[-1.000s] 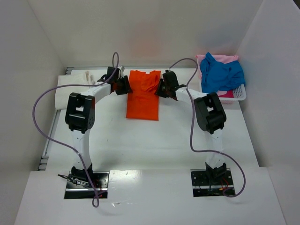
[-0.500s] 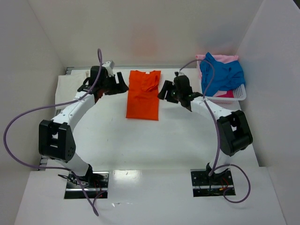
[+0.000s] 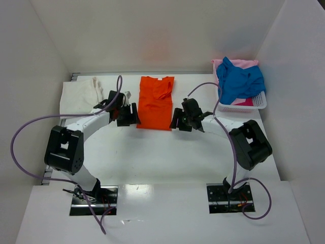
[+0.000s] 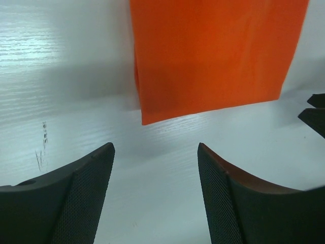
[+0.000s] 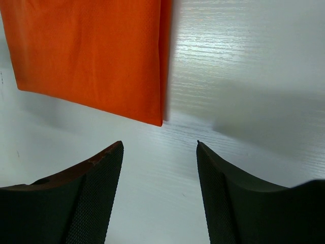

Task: Fold and stack the t-shirts
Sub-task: Grab one side of the 2/3 rectangular tshirt with both arms

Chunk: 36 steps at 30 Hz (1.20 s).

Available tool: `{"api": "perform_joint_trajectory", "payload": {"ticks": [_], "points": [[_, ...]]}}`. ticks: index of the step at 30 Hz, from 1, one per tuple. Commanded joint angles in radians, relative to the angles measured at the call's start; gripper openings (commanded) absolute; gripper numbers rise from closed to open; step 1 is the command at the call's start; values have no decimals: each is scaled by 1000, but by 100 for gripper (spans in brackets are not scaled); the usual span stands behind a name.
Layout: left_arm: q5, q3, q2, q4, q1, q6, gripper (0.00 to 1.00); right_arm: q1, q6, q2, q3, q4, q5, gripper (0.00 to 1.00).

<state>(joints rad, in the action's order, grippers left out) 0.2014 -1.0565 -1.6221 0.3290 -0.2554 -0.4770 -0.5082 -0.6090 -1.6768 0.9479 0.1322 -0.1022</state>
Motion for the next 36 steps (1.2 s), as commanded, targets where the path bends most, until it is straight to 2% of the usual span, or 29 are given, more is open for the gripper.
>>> {"api": "perform_joint_trajectory", "payload": {"ticks": [1,9,17,27,29,30,33,34,36], "points": [[-10,-5,-62,-22,4,1,74,-19,-5,-42,34,-40,-11,63],[0,-14,-114,-41,4,11,72,-29,-31,-107,43,-56,-2,51],[10,-46,-175,-59,4,11,71,-29,-35,-158,86,-60,-2,48],[1,-65,-220,-88,4,2,59,-29,-35,-222,129,-62,-11,32],[1,-65,-231,-92,4,2,53,-29,-35,-228,135,-59,-11,24],[1,-65,-231,-99,4,2,46,-29,-35,-228,135,-53,-11,18],[12,-68,-252,-108,4,-8,31,-29,-35,-228,135,-50,-11,10],[15,-76,-259,-108,4,-8,22,-29,-35,-226,135,-43,-11,6],[23,-85,-261,-108,4,-8,13,-29,-35,-217,135,-41,-11,2]]}}
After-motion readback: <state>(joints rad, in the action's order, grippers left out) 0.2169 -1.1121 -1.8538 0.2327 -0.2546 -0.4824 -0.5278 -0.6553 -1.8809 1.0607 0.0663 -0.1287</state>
